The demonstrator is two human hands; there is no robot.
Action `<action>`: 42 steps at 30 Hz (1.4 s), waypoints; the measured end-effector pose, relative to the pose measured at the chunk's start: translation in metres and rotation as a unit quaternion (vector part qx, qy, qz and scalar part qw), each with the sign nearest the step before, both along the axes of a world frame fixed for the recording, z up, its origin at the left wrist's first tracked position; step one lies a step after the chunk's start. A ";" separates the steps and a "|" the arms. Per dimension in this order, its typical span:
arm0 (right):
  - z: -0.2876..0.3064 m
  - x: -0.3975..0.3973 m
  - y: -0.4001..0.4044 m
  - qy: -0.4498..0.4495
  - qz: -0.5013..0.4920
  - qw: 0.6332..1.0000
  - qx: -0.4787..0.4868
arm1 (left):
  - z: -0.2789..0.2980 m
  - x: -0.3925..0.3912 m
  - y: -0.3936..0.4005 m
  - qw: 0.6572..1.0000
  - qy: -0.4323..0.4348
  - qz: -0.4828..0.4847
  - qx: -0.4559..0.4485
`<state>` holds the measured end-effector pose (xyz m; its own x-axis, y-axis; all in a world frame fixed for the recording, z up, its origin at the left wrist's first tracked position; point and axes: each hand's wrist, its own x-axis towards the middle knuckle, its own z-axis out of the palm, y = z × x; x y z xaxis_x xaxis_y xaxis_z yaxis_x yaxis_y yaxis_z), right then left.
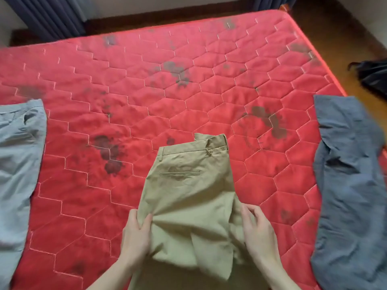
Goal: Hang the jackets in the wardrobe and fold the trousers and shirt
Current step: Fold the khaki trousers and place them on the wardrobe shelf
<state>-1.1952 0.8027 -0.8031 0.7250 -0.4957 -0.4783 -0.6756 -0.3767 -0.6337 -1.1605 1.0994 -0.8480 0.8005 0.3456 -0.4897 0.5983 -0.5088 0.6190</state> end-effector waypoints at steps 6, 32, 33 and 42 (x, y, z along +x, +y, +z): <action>0.001 -0.040 0.011 -0.016 0.113 0.991 -0.074 | 0.000 -0.060 0.040 0.997 0.043 0.009 0.070; -0.014 0.175 0.038 0.020 0.314 0.944 -0.103 | 0.021 0.096 0.023 1.000 0.002 -0.021 -0.012; -0.002 0.175 0.027 0.002 0.293 0.952 -0.093 | 0.030 0.094 0.029 1.000 -0.002 -0.010 -0.015; 0.174 0.102 -0.028 -0.149 0.153 0.974 0.070 | 0.185 0.039 0.023 0.993 -0.044 0.066 -0.083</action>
<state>-1.0930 0.7752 -0.6295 0.9460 -0.1790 -0.2701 -0.3221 -0.4282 -0.8443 -1.1214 1.1219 -0.6630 0.7955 0.3703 -0.4797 0.5934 -0.3153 0.7406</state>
